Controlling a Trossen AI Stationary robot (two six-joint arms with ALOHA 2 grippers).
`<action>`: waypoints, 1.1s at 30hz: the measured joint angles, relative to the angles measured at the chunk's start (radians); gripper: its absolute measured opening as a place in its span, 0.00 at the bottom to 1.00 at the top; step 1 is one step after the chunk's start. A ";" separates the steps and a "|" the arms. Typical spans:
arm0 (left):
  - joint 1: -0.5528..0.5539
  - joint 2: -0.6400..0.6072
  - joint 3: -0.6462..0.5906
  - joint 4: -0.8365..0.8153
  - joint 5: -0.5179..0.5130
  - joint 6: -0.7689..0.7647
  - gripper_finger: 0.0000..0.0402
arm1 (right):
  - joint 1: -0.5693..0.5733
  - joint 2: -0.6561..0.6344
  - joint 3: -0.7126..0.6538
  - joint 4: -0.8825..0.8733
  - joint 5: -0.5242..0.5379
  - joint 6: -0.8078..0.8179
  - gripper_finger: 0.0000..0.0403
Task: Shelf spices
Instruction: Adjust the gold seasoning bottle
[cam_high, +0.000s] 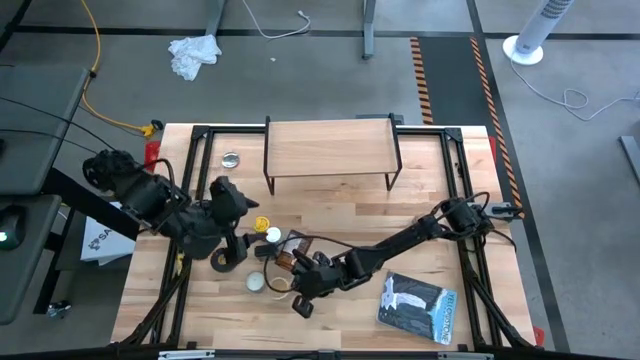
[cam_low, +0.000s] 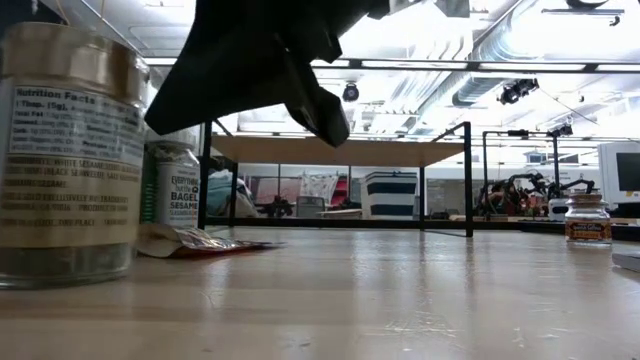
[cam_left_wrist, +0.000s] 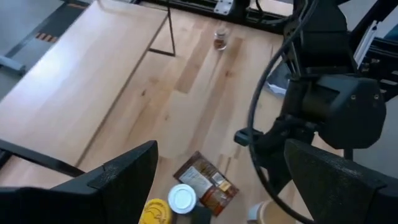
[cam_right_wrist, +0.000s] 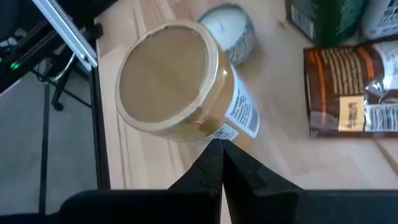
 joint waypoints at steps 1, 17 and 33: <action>-0.009 0.009 0.000 0.001 -0.003 -0.013 0.86 | 0.000 0.000 0.000 0.004 0.009 0.000 0.00; -0.102 0.091 0.000 0.033 -0.004 -0.073 0.86 | 0.049 0.000 0.000 0.001 -0.009 -0.068 0.00; -0.197 0.093 0.000 0.042 -0.103 -0.187 0.86 | 0.034 0.000 0.000 0.046 0.107 -0.010 0.00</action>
